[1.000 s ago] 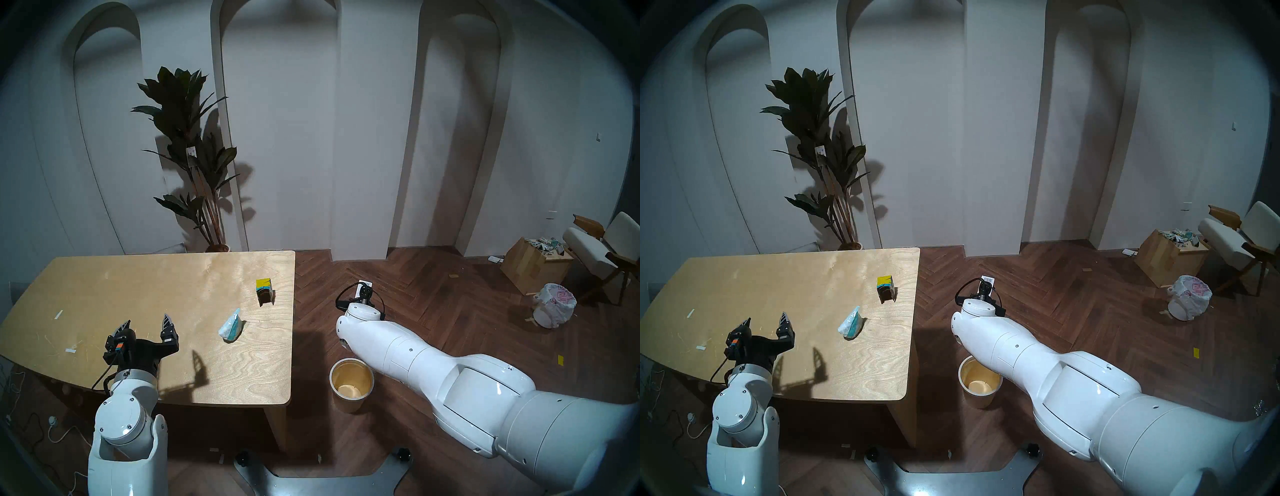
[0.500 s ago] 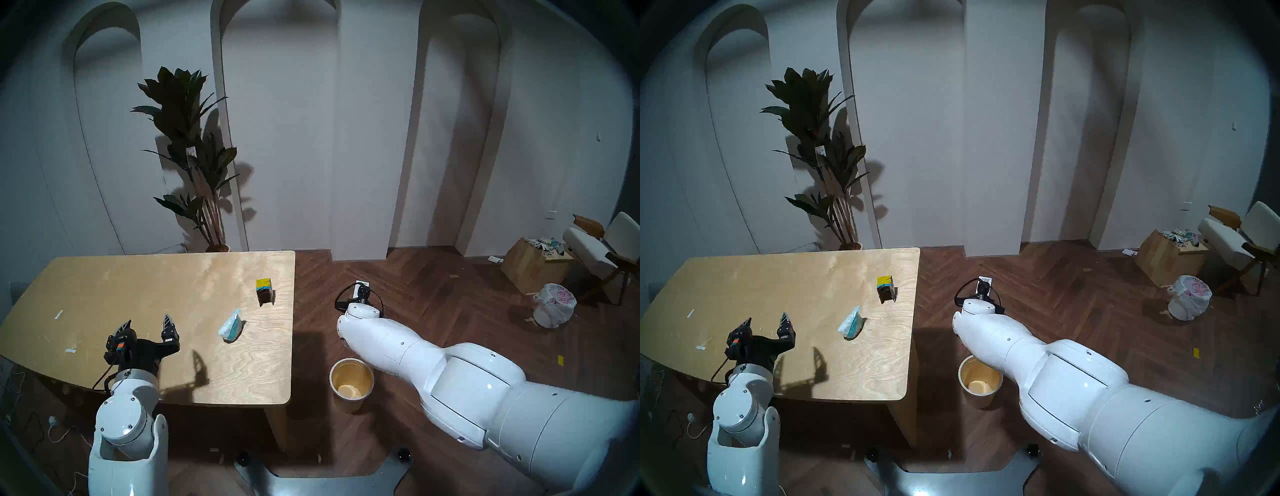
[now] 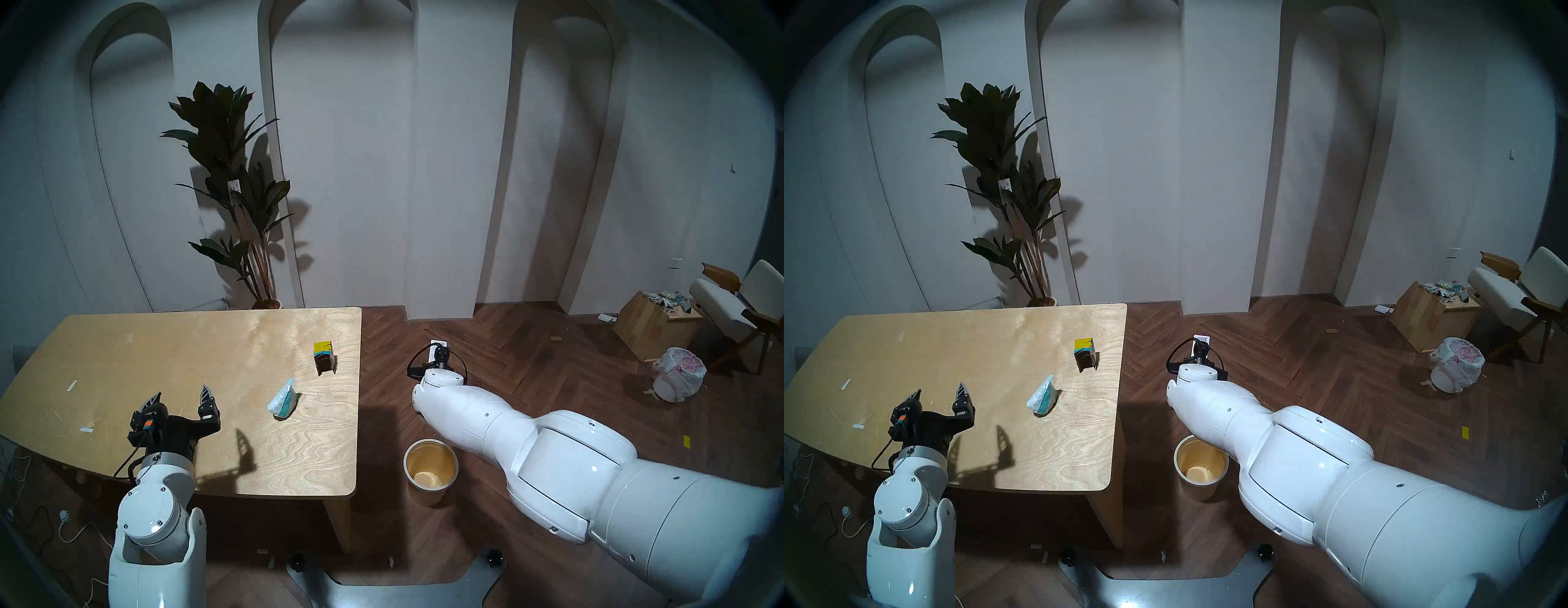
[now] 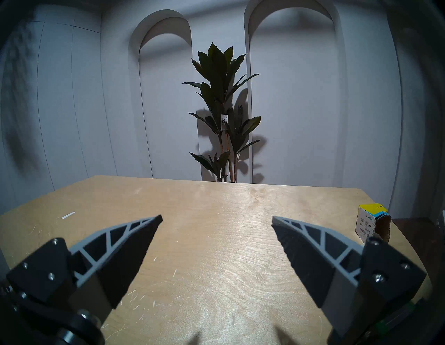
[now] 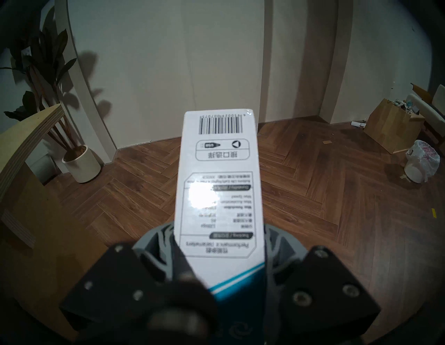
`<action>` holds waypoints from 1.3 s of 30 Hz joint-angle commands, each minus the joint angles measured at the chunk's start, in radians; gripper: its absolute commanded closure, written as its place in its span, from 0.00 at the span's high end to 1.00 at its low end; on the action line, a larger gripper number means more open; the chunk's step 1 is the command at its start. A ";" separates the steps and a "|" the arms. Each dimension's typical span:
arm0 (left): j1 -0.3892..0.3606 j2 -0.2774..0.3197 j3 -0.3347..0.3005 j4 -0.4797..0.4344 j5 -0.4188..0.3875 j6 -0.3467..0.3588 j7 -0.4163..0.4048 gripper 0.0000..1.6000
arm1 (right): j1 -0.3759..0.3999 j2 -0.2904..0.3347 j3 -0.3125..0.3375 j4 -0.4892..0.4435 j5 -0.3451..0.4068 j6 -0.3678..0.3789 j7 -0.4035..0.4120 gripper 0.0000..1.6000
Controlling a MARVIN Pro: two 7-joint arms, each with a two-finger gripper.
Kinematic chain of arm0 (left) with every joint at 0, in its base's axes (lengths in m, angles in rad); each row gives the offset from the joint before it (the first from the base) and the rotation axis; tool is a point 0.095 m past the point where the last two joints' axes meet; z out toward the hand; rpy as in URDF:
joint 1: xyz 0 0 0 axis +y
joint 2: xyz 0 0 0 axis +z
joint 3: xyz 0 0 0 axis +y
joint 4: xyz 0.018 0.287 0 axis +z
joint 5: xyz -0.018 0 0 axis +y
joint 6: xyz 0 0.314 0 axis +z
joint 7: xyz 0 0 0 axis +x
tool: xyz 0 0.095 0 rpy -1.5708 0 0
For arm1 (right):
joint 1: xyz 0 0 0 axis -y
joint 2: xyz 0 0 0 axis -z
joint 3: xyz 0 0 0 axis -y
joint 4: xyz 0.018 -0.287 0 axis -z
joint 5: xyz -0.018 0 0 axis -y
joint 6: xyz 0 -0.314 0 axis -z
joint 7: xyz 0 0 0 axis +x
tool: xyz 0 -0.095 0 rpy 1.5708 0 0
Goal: Put the trash into the trash bin on the ground
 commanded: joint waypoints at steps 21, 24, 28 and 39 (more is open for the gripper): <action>-0.008 0.003 0.001 -0.015 0.000 -0.004 -0.002 1.00 | 0.053 -0.035 -0.014 0.081 -0.014 -0.031 0.079 0.00; -0.008 0.003 0.001 -0.015 0.001 -0.004 -0.002 1.00 | 0.053 -0.035 -0.015 0.085 -0.015 -0.031 0.083 0.19; -0.008 0.003 0.001 -0.014 0.001 -0.004 -0.002 1.00 | 0.050 -0.039 -0.016 0.093 -0.017 -0.035 0.090 0.38; -0.009 0.003 0.001 -0.014 0.002 -0.004 -0.002 1.00 | 0.047 -0.043 -0.016 0.108 -0.016 -0.040 0.102 1.00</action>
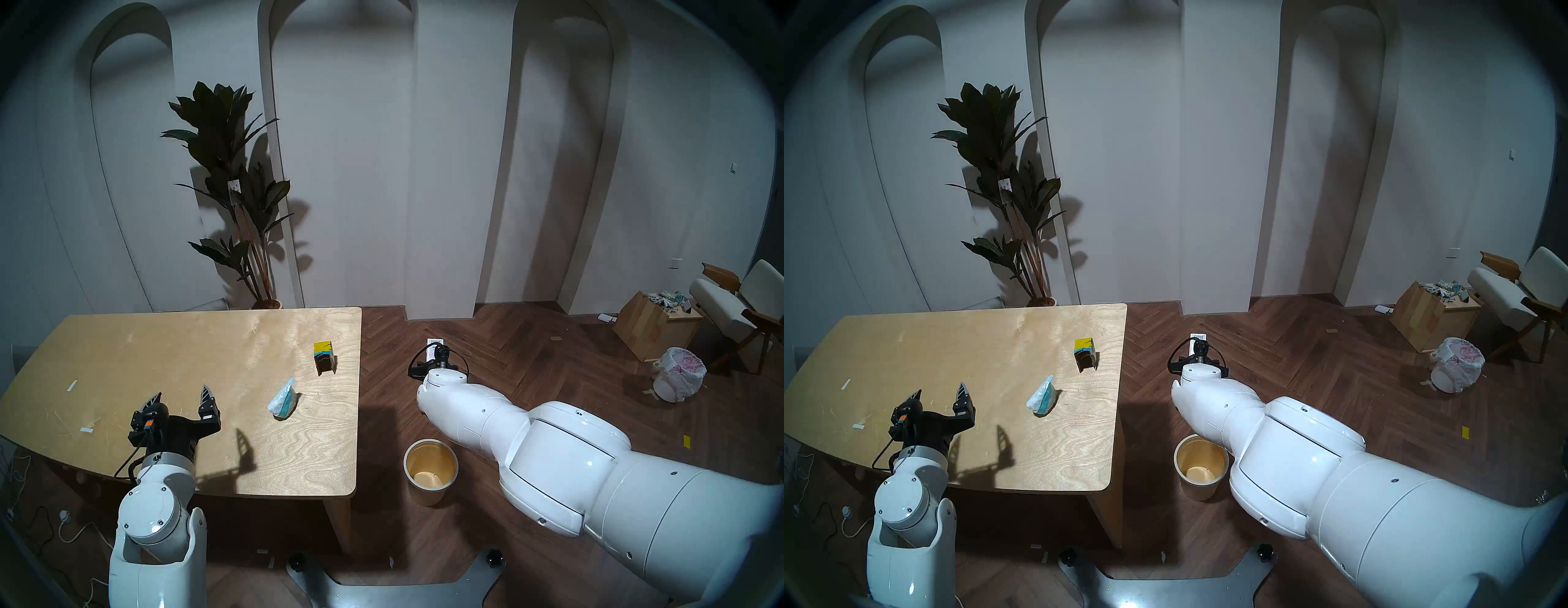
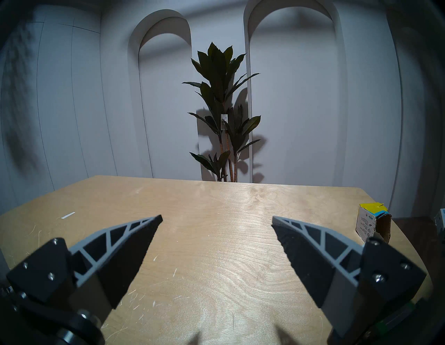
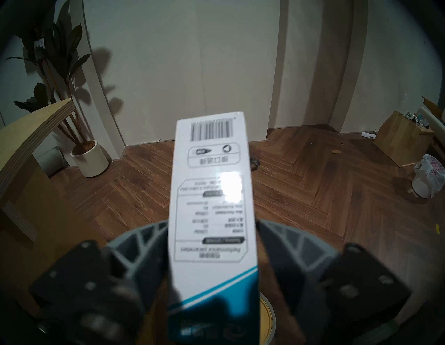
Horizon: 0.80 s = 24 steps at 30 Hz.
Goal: Put the trash into the trash bin on the ground
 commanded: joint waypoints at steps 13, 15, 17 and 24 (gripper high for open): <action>-0.006 0.002 0.001 -0.019 -0.001 -0.004 -0.002 1.00 | 0.021 -0.012 0.017 0.010 0.006 -0.030 0.016 1.00; -0.006 0.002 0.001 -0.019 -0.001 -0.004 -0.003 1.00 | 0.025 -0.012 0.019 0.009 0.005 -0.034 0.017 1.00; -0.006 0.002 0.001 -0.020 -0.001 -0.004 -0.003 1.00 | 0.032 -0.009 0.015 0.006 -0.004 -0.045 0.027 1.00; -0.004 0.001 0.000 -0.025 -0.003 -0.003 -0.004 1.00 | 0.066 0.073 -0.032 -0.046 -0.071 -0.185 0.112 1.00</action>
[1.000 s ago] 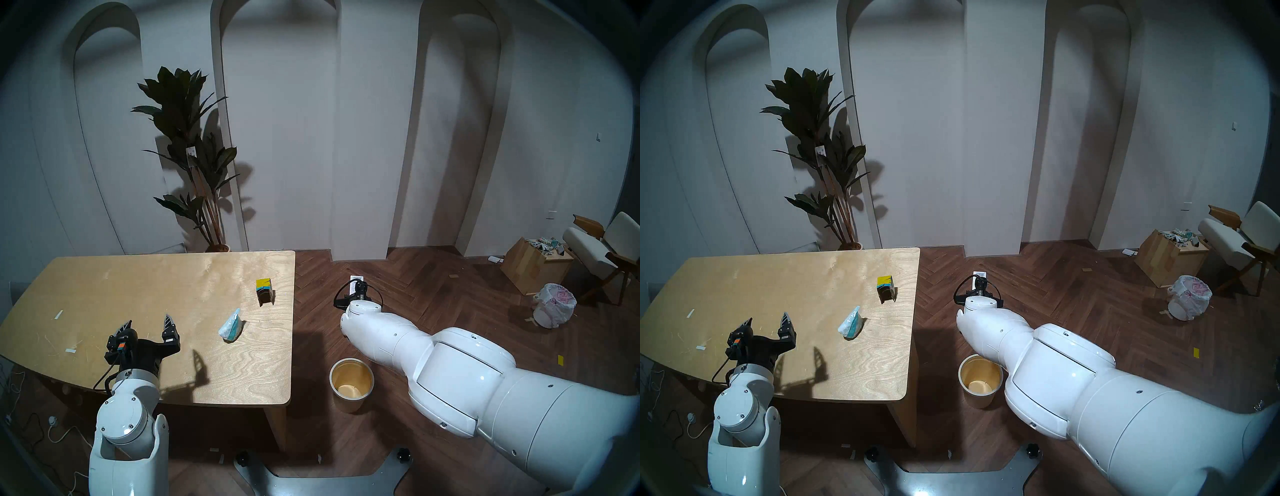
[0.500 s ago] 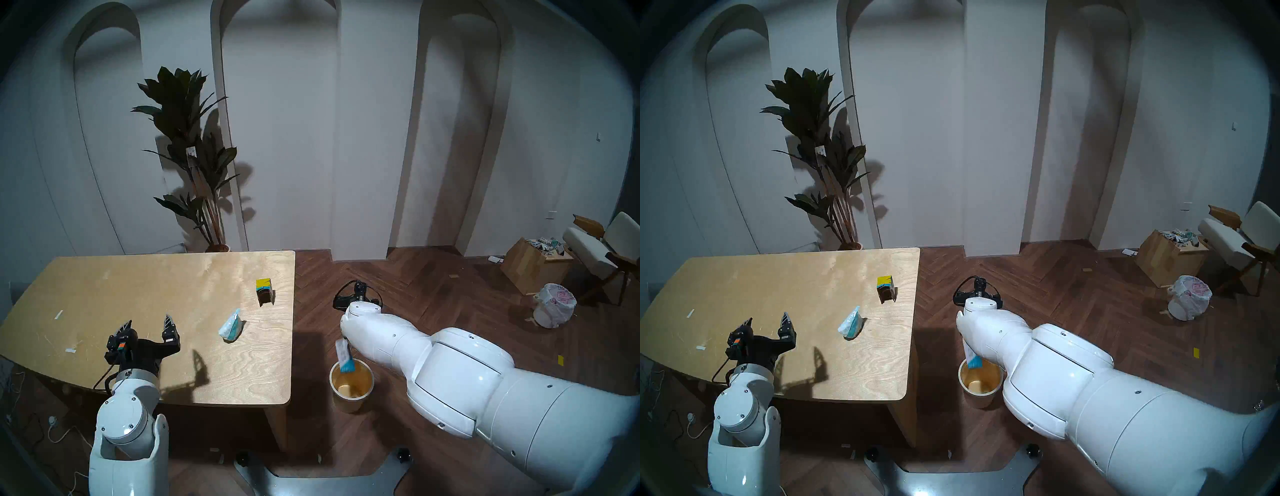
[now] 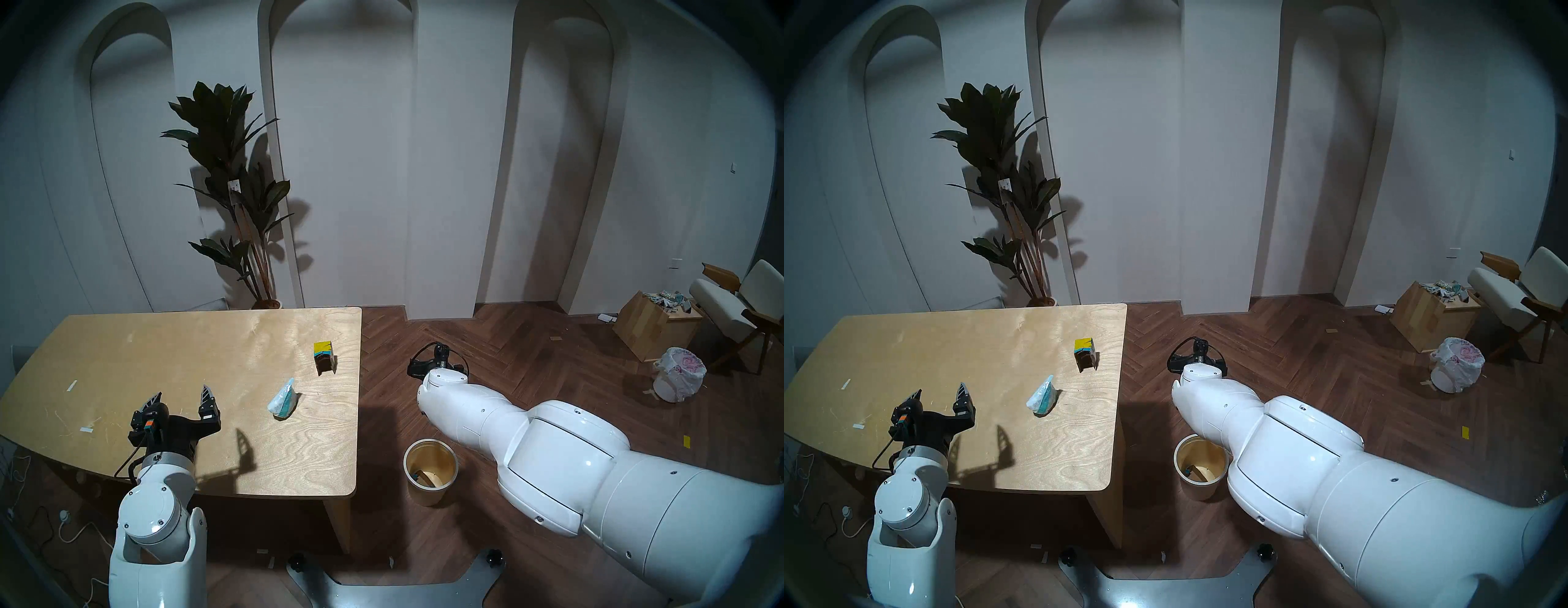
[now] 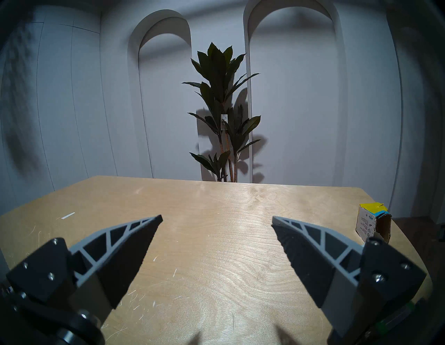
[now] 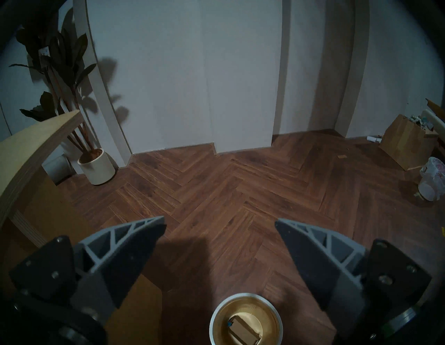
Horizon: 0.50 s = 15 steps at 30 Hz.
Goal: Put the trash into the trash bin on the ground
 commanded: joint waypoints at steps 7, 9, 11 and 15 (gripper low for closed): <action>-0.005 0.002 0.000 -0.018 -0.002 -0.004 -0.003 1.00 | 0.071 0.145 -0.045 -0.071 -0.080 -0.207 0.076 1.00; -0.006 0.002 0.000 -0.017 -0.002 -0.004 -0.003 1.00 | 0.069 0.165 -0.045 -0.071 -0.083 -0.248 0.075 1.00; -0.006 0.002 0.000 -0.016 -0.001 -0.004 -0.003 1.00 | 0.065 0.184 -0.045 -0.069 -0.086 -0.270 0.075 1.00; -0.007 0.002 0.000 -0.013 -0.001 -0.004 -0.003 1.00 | 0.046 0.213 -0.045 -0.066 -0.089 -0.302 0.078 1.00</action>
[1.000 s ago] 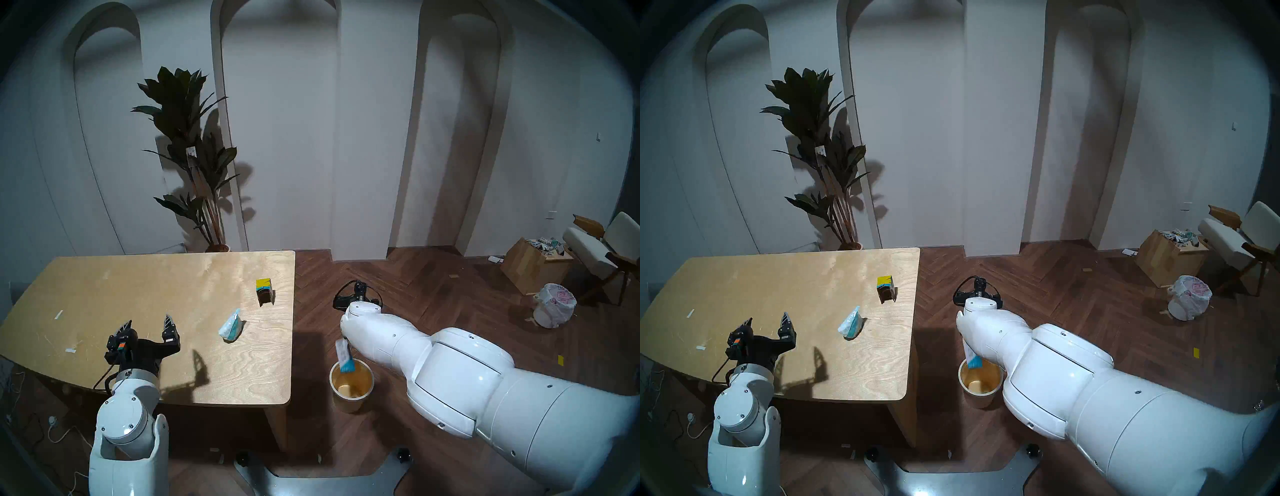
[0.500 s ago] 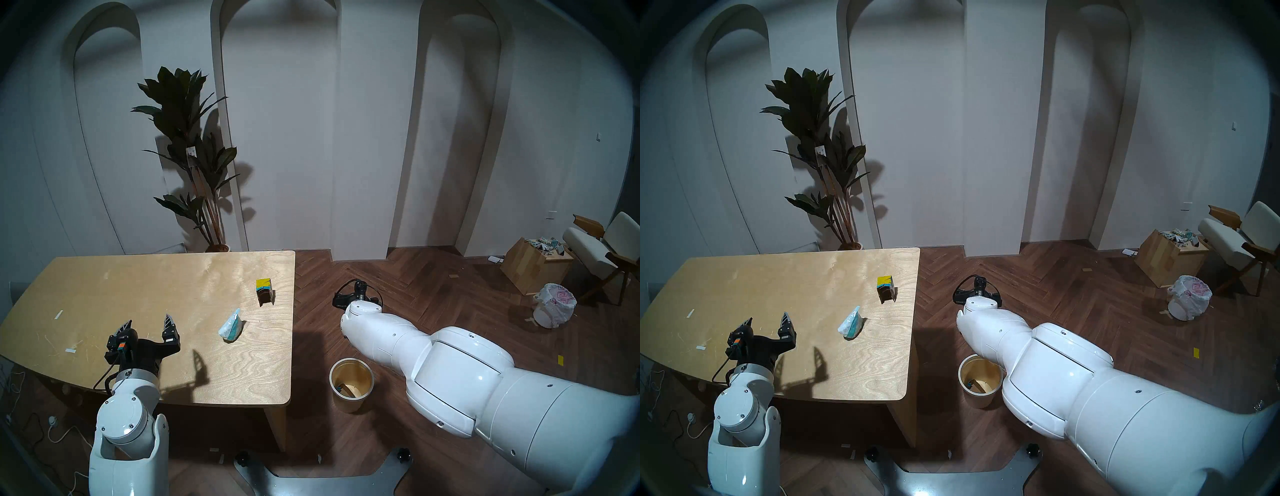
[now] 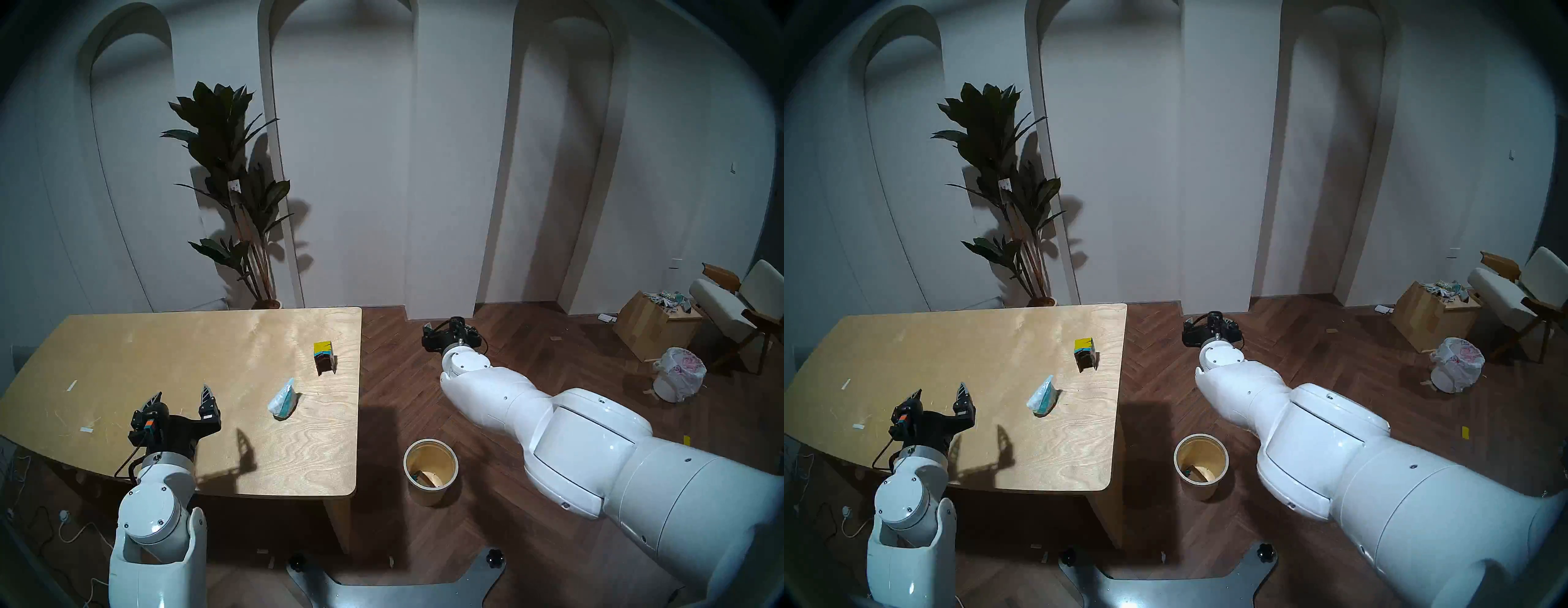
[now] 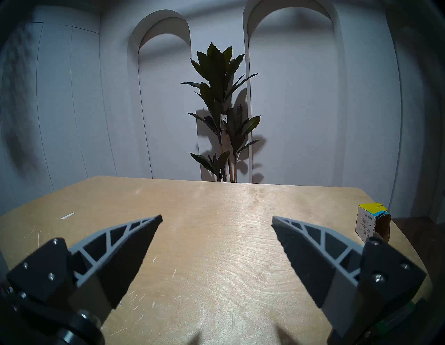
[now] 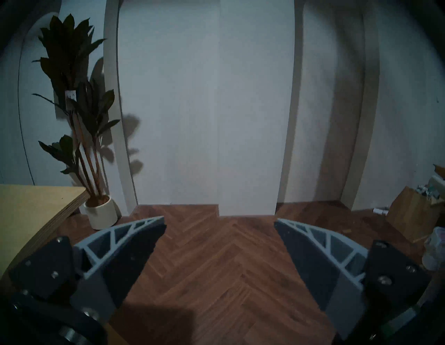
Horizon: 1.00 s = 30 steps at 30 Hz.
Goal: Put the trash into the trash bin on the ground
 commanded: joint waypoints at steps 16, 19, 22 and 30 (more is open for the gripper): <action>-0.008 0.002 0.000 -0.001 0.002 -0.003 -0.001 1.00 | -0.088 0.110 0.009 -0.027 -0.005 -0.154 0.042 1.00; -0.008 0.002 0.000 0.002 0.002 -0.003 -0.001 1.00 | -0.100 0.125 0.014 -0.029 -0.006 -0.166 0.047 1.00; -0.009 0.002 0.000 0.005 0.003 -0.003 -0.001 1.00 | -0.107 0.142 0.020 -0.031 -0.005 -0.178 0.052 1.00; -0.010 0.003 0.000 0.011 0.004 -0.003 -0.001 1.00 | -0.124 0.175 0.037 -0.038 0.004 -0.206 0.067 1.00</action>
